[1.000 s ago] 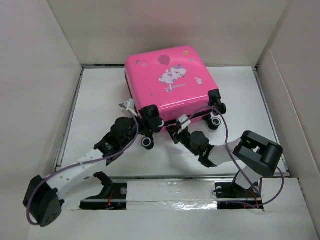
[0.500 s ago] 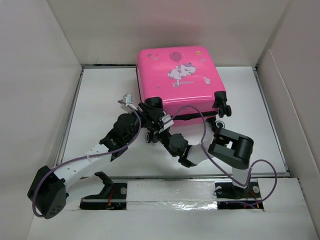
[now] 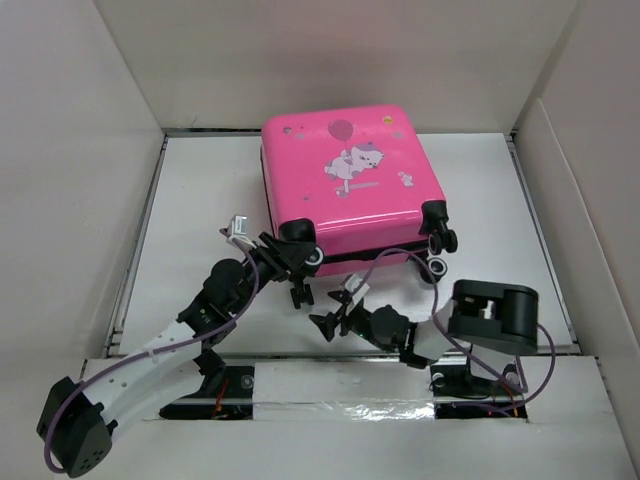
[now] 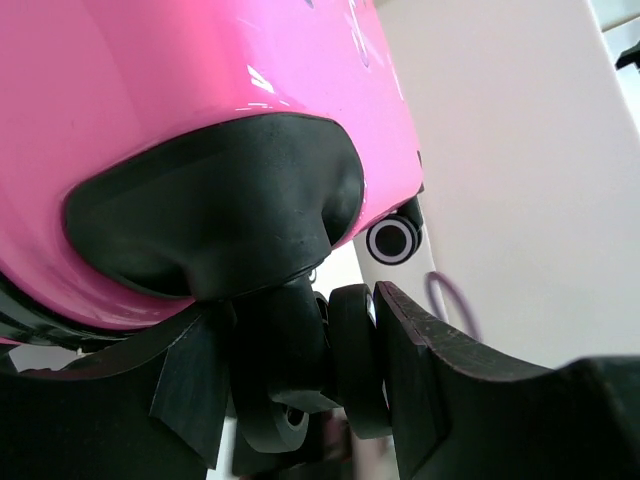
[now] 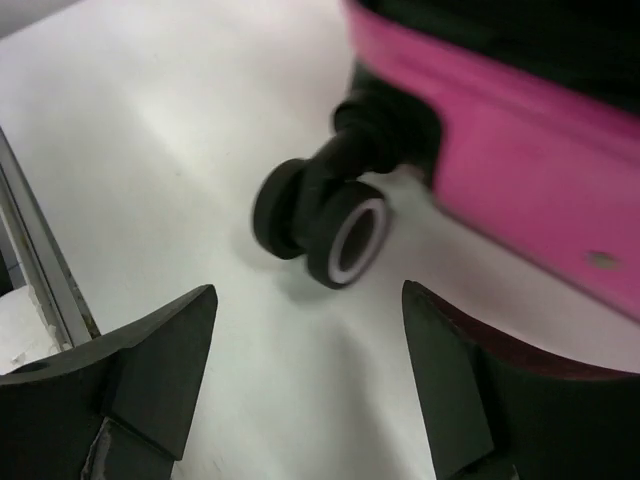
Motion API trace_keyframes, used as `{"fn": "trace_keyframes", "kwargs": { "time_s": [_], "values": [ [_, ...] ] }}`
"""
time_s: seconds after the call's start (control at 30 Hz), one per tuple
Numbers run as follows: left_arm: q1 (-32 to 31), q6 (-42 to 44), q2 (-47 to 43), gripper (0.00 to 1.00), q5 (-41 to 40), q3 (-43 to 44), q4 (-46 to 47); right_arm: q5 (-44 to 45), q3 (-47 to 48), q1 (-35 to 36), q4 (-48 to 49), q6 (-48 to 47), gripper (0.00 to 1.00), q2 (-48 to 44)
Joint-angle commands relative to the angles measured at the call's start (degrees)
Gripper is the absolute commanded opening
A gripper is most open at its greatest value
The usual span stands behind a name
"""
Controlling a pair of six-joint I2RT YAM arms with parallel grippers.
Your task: Pack the luggage
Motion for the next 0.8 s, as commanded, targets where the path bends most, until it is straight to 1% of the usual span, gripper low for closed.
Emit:
{"fn": "trace_keyframes", "kwargs": {
  "time_s": [0.0,0.07,0.1,0.13,0.2,0.23,0.27,0.3,0.33,0.5,0.6,0.77],
  "values": [
    [1.65,0.39,-4.33,0.39,5.64,-0.10,9.32,3.68,-2.63,-0.50,4.00,-2.29,0.81,-10.38],
    [2.18,1.26,-4.78,0.46,6.17,-0.45,8.53,4.64,-1.94,-0.50,-4.30,-3.78,0.81,-16.00],
    [2.18,1.70,-4.78,0.49,6.17,-0.28,8.18,5.00,-0.98,-0.50,-9.30,-4.75,0.81,-21.69],
    [2.18,2.32,-4.78,0.54,6.26,-0.28,7.82,5.00,1.99,-0.50,-18.74,-7.37,0.81,-24.27],
    [2.18,2.76,-4.60,0.58,6.70,-0.28,7.21,6.05,5.34,0.02,-26.89,-10.54,0.82,-30.23],
    [2.18,2.94,-4.69,0.60,6.78,-0.36,6.94,6.49,7.10,0.02,-33.36,-11.17,0.83,-31.57],
    [2.18,3.29,-4.69,0.61,6.96,-0.36,6.59,7.28,9.99,0.02,-34.91,-12.48,0.84,-32.46],
    [2.18,3.46,-4.86,0.63,6.96,-0.36,6.42,8.42,11.24,0.02,-35.88,-13.62,0.87,-32.90],
    [2.18,3.73,-5.04,0.63,6.96,-0.54,6.24,6.43,13.77,-1.46,-36.67,-15.98,0.88,-32.73],
    [2.18,4.61,-5.22,0.66,7.31,-0.54,5.62,5.79,21.60,-2.78,-40.02,-19.69,0.94,-28.17],
    [2.18,4.87,-5.57,0.64,7.84,-0.89,5.62,5.35,24.77,-4.28,-41.34,-18.82,0.95,-24.48],
    [2.18,5.05,-5.57,0.63,8.36,-1.07,5.80,1.58,25.31,-5.87,-38.71,-15.75,0.95,-20.96]
  ]
}}
